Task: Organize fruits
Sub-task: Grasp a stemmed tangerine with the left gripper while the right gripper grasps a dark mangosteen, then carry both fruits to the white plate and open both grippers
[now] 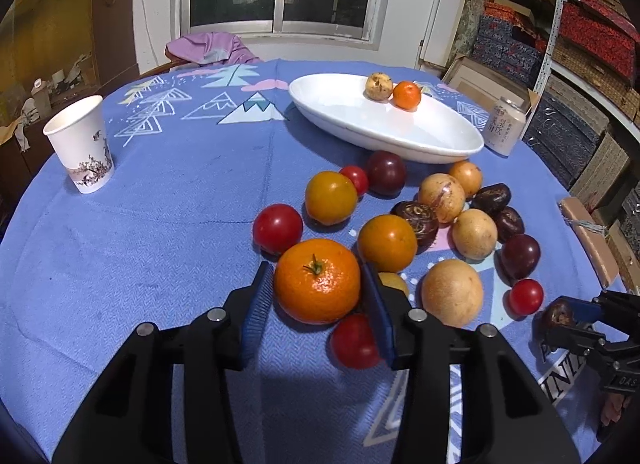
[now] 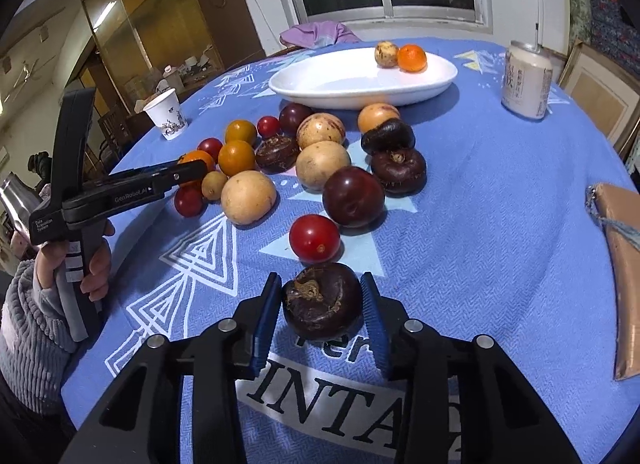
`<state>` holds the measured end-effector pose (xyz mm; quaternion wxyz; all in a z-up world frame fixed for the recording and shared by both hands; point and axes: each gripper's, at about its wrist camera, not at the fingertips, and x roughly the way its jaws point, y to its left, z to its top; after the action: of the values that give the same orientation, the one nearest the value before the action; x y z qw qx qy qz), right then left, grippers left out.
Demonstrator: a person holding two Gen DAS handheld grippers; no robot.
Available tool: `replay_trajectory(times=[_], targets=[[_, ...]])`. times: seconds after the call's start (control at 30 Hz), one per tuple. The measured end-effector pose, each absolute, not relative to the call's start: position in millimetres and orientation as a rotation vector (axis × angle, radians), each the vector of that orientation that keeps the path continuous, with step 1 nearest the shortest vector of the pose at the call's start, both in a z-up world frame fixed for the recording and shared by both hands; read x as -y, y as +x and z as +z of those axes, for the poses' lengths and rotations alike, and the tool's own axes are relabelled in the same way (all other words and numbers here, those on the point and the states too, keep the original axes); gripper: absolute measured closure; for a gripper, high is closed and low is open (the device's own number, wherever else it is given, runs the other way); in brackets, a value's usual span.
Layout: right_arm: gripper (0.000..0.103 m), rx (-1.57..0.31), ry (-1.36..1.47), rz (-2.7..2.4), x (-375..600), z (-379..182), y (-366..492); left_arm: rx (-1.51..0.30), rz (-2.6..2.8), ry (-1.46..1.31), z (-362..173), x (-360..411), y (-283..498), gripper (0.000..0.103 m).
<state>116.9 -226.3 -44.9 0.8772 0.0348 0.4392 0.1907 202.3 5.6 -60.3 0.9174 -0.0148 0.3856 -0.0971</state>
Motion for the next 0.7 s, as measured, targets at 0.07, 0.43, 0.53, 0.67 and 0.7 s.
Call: replay_trajectory(times=[0.07, 0.43, 0.53, 0.67, 0.7], targets=[[0.062, -0.904, 0.101, 0.400, 231.5, -39.3, 117.3, -0.760, -0.209, -0.034, -50.1, -4.6, 195.0, 0.058], [0.062, -0.686, 0.173, 0.363, 244.7, 78.3, 198.1, -0.672, -0.209, -0.026, 37.4, 29.8, 253.0, 0.058], [0.062, -0.712, 0.180, 0.323, 240.5, 70.1, 241.9, -0.699, -0.194, -0.023, 33.0, 41.2, 284.4, 0.058], [0.062, -0.794, 0.184, 0.274, 234.1, 31.9, 294.3, -0.763, -0.151, -0.004, 4.5, 52.5, 324.5, 0.058], [0.062, -0.819, 0.178, 0.266, 231.4, 20.4, 306.1, -0.783, -0.150, -0.006, -3.4, 54.3, 333.9, 0.058]])
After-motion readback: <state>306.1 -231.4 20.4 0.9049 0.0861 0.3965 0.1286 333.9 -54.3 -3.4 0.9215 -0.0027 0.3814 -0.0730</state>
